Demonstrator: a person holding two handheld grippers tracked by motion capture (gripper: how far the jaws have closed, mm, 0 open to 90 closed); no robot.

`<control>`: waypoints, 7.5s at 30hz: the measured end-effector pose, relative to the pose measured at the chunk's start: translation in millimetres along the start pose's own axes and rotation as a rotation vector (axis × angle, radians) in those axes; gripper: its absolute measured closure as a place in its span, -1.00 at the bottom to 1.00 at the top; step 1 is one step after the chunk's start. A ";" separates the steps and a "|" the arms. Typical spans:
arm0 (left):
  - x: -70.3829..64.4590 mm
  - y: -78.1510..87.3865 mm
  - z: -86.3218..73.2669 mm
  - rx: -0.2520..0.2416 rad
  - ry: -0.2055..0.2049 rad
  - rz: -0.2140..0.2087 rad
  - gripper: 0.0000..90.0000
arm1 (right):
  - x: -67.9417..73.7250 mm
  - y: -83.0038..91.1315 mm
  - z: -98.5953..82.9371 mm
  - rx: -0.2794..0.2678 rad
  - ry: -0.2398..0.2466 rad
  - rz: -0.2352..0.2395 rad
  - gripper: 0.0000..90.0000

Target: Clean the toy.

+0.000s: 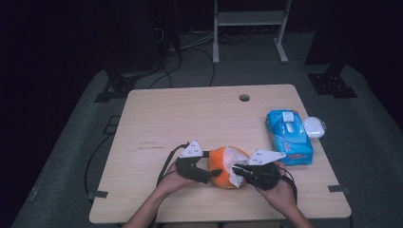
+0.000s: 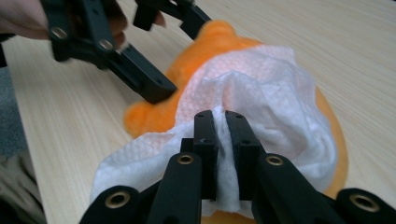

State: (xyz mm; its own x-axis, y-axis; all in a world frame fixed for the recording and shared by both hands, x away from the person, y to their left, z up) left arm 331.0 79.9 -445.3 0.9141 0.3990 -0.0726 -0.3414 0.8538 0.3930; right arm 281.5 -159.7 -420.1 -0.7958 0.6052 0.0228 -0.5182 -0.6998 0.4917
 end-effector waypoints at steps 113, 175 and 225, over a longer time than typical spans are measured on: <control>16.7 7.0 -5.0 -0.045 0.102 0.017 -0.23 | -15.7 8.4 -4.7 0.019 -0.015 -0.060 0.84; -9.9 5.5 14.7 -0.028 -0.068 -0.055 -0.20 | -20.9 16.1 -0.8 -0.055 -0.076 0.050 0.84; -9.5 13.8 12.6 -0.044 -0.089 -0.076 -0.52 | -13.6 6.6 0.8 -0.048 -0.088 0.078 0.84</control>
State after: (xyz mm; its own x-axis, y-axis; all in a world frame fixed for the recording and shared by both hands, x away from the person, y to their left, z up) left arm 320.4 83.7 -427.7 0.9527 0.3033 -0.0181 -0.2783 0.8949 0.3488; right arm 289.2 -172.3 -416.5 -0.8047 0.5776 0.1370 -0.4718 -0.7624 0.4428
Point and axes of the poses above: each handheld gripper's, and its own axes: y roughly backward along the jaws, z roughly out of its top, x roughly to its left, the point moved 1 cm from there along -y, roughly forward along the jaws, and after that the axes turned 6 degrees about -x, right-handed, at the moved point
